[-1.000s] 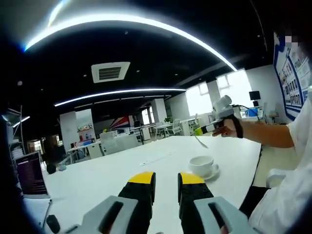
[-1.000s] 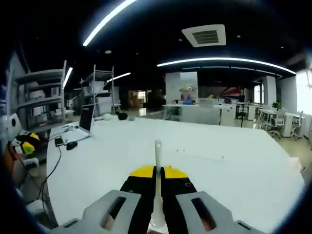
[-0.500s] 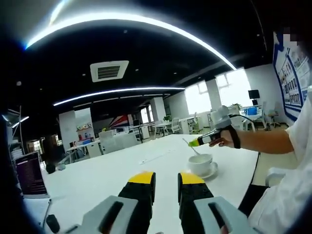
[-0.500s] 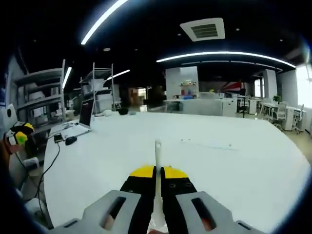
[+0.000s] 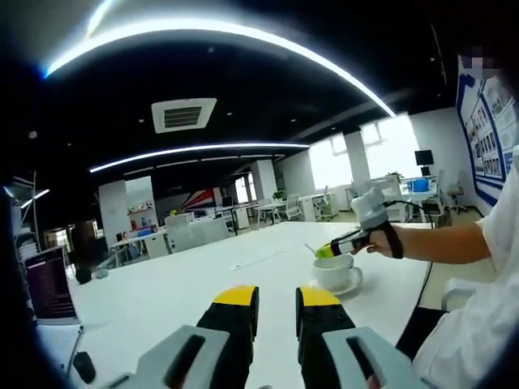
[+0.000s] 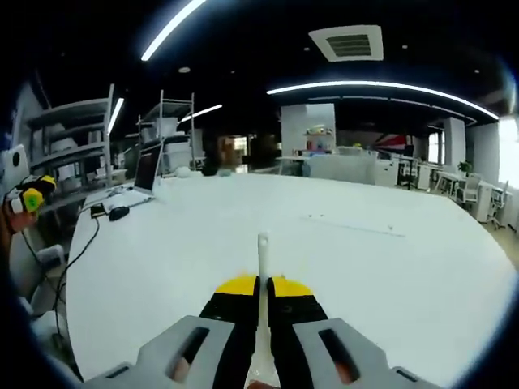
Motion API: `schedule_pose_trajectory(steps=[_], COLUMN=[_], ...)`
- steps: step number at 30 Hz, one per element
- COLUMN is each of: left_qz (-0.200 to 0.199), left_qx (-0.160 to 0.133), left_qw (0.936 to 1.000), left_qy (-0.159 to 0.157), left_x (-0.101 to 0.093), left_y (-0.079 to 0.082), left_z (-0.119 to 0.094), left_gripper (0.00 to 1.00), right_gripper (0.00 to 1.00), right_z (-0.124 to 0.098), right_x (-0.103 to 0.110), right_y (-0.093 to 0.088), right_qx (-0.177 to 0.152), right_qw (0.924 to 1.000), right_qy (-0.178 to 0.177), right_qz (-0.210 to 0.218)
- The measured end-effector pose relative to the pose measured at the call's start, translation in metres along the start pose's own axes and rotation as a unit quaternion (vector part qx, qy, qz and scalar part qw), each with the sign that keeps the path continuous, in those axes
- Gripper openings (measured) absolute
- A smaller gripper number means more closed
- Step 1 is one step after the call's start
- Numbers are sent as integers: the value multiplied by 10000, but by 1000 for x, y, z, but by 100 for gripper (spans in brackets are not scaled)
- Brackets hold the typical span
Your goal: Tidy tabletop coffee trays, cups and spoons，present forward
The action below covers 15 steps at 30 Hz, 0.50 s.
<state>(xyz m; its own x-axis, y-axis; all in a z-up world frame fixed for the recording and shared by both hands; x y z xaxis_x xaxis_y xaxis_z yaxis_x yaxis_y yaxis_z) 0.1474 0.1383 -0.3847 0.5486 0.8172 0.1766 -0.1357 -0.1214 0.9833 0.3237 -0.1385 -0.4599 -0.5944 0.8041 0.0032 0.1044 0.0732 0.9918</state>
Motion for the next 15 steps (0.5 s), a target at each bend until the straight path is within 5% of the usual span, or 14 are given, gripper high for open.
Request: schedule_pose_trajectory(steps=[15], left_qz=[-25], left_qx=[-13], left_qw=[10000], left_qy=[-10], left_x=[-2], left_y=[-1], left_z=[2], left_gripper=[20], right_gripper=[5], right_z=[-2], right_x=[7], right_y=[-11], right_qx=[142], right_qw=[9996], right_qy=[35], right_qz=[-254])
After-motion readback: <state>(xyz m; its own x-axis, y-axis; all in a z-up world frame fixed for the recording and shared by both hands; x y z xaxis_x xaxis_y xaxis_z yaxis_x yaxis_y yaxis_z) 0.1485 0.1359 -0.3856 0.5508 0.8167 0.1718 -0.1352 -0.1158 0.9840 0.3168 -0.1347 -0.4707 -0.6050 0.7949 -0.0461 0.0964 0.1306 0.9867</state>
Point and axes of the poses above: the point that each gripper's makers call its tool centre point, and the gripper's own axes: z roughly forward along the fingers, x roughly to its left, y roughly out of its top, the point moved 5 cm from there along -z, roughly backward along the fingers, and after that the axes turned 9 degrees about -x, right-handed, at the moved point
